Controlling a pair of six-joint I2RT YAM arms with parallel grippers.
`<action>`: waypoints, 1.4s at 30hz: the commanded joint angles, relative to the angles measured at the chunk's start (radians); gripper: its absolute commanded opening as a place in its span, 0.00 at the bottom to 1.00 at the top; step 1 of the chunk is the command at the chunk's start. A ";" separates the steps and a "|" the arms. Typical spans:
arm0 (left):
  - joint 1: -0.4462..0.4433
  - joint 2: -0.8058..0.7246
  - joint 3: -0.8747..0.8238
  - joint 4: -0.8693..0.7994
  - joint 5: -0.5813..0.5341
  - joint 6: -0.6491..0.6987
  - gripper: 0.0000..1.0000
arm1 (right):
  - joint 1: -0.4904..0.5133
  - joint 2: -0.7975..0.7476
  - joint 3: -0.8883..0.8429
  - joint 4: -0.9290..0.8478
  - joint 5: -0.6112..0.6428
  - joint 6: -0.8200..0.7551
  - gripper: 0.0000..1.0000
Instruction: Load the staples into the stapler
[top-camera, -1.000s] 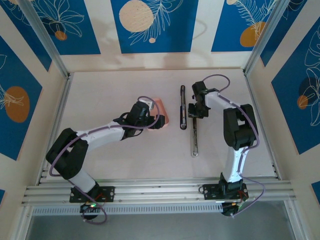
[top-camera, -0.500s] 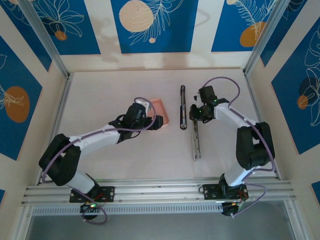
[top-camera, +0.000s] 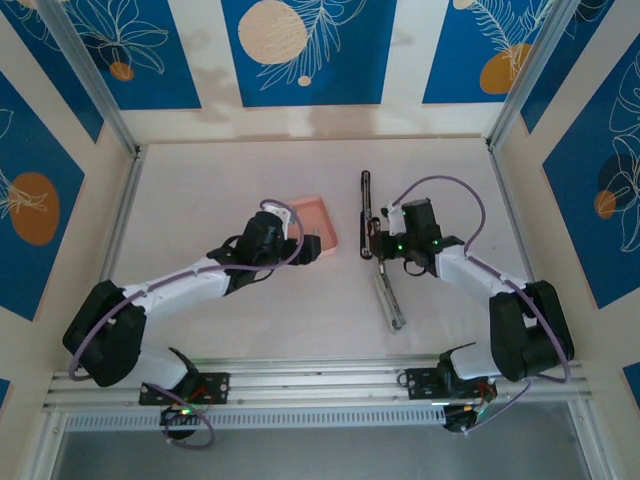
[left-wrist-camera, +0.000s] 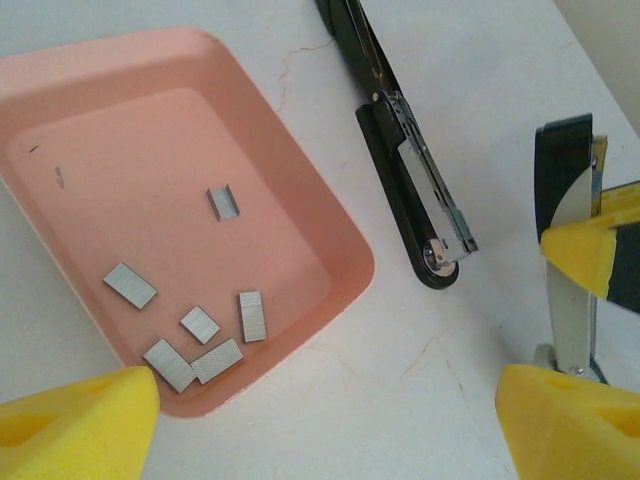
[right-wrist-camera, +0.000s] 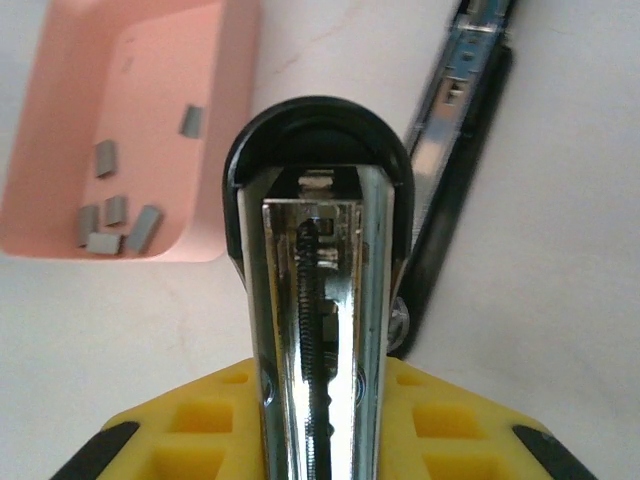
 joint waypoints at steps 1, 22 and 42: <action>-0.007 -0.033 -0.023 0.026 -0.010 0.008 0.86 | 0.012 -0.064 -0.057 0.224 -0.106 -0.052 0.23; -0.005 -0.191 -0.175 0.302 0.381 0.493 0.74 | 0.105 -0.093 -0.169 0.428 -0.473 -0.317 0.24; -0.004 -0.289 -0.203 0.159 0.591 0.783 0.61 | 0.170 -0.146 -0.170 0.363 -0.693 -0.471 0.24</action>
